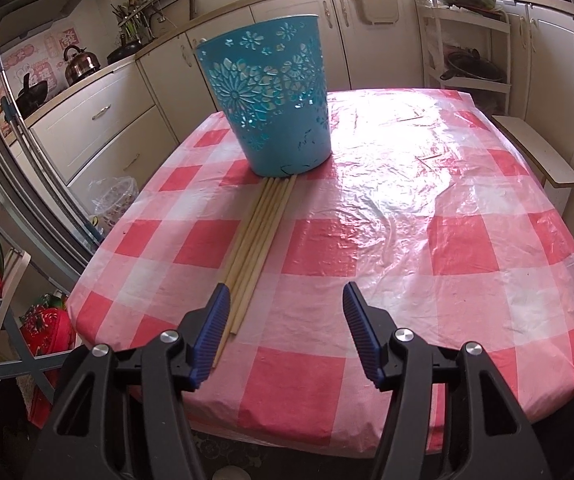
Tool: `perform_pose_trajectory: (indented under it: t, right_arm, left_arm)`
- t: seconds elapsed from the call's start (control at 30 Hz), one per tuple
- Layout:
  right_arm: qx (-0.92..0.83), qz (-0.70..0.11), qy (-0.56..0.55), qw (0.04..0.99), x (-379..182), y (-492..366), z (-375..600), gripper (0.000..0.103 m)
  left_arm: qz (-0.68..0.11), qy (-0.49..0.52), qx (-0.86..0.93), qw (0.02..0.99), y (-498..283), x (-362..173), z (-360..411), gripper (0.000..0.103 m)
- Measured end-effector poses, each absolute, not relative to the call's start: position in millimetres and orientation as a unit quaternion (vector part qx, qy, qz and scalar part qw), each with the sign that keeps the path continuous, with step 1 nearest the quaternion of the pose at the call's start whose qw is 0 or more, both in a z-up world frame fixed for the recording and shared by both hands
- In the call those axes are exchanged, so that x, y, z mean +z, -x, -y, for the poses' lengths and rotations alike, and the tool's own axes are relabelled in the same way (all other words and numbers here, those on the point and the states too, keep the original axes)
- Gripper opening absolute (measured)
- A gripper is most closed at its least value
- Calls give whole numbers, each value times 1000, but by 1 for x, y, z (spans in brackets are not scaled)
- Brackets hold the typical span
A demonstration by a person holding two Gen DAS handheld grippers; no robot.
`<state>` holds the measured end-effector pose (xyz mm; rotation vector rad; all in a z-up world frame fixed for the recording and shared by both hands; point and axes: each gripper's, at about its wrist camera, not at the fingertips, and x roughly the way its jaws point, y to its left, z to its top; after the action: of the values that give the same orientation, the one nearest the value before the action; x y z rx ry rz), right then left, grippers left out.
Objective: Organize utensils
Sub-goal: 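Withdraw both open grippers from the cup toward the loose wooden sticks, then close the right gripper on a loose wooden stick beside the bundle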
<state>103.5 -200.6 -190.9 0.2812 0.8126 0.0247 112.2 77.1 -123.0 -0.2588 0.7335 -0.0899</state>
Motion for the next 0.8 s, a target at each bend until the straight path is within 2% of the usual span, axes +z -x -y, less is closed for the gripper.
perform_pose_trajectory:
  t: [0.43,0.6,0.8]
  right_arm:
    - [-5,-393,-144,908,-197,-118,218,57]
    - [3,-392,-120,912,-191,-133,209,41]
    - [6,-401,-102,910,-194,-160,196,39]
  left_arm:
    - [-383,115,-46,915,-127,-143,-68,85]
    - [-390,109,-52,913,-128,-150,-62,85]
    - [-392,106,-53,912,-129,-152,-58,85]
